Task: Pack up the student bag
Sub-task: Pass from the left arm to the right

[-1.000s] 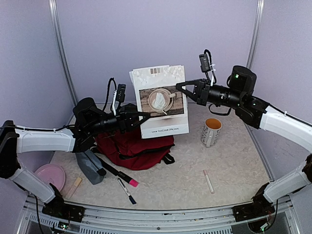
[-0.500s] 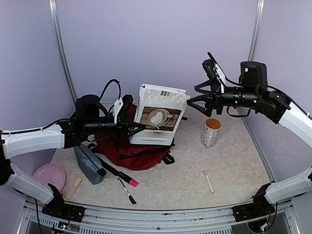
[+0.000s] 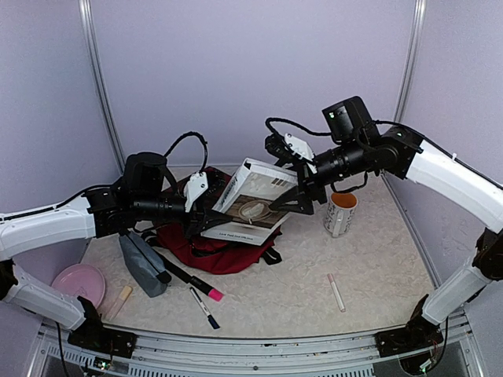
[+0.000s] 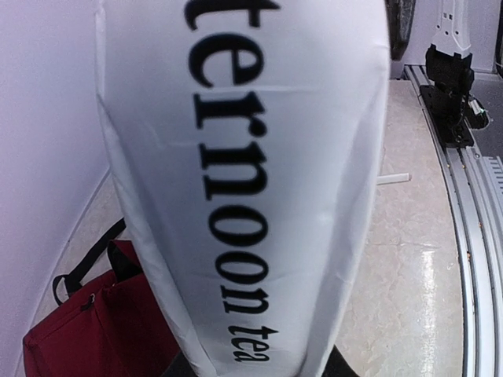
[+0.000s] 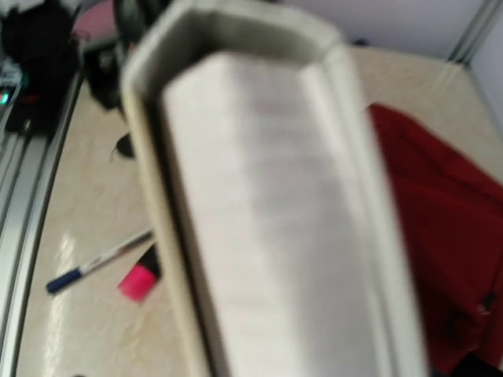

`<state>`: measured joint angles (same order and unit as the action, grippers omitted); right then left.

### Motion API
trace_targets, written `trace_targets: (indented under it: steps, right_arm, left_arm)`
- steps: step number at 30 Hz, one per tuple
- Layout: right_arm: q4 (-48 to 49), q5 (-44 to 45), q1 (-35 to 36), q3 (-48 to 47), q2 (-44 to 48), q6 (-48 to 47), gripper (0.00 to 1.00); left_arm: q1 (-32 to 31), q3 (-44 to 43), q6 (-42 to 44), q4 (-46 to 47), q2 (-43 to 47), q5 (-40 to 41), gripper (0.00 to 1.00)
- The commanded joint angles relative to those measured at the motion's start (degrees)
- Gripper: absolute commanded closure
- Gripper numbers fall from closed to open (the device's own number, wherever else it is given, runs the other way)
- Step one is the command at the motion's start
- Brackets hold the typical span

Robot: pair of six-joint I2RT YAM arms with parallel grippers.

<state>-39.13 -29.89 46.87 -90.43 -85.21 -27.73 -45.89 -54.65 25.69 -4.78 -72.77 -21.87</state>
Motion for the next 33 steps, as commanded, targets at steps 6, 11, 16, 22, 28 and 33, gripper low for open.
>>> trace_targets:
  steps: [6, 11, 16, 22, 28, 33]
  right_arm:
    - [-4.2, 0.0, 1.1, -3.8, -3.3, -2.8, 0.28]
    - [-3.7, -1.2, 1.1, -2.6, -3.4, -0.5, 0.65]
    - [-0.3, 0.0, 1.1, 0.6, -0.6, 3.7, 1.0]
    - [1.2, 8.1, -4.3, 8.1, 3.4, 16.8, 1.0]
    - [9.9, 1.1, -16.3, 19.5, 14.6, 33.4, 1.0]
    - [15.7, 3.0, -22.0, 23.7, 24.2, 43.2, 1.0]
  left_arm:
    - [-1.5, -1.7, 5.1, -3.2, 2.0, -2.1, 0.88]
    - [-1.6, -2.3, 4.8, -3.3, 1.4, -2.3, 0.88]
    - [-1.5, -2.3, 3.8, -3.3, 1.3, -1.9, 0.73]
    - [0.0, -1.6, -2.5, -3.5, 1.2, 4.7, 0.16]
    - [2.9, -0.5, -5.9, -3.2, -0.7, 2.7, 0.1]
    - [0.2, -4.7, -3.4, -7.4, -11.0, 5.9, 0.12]
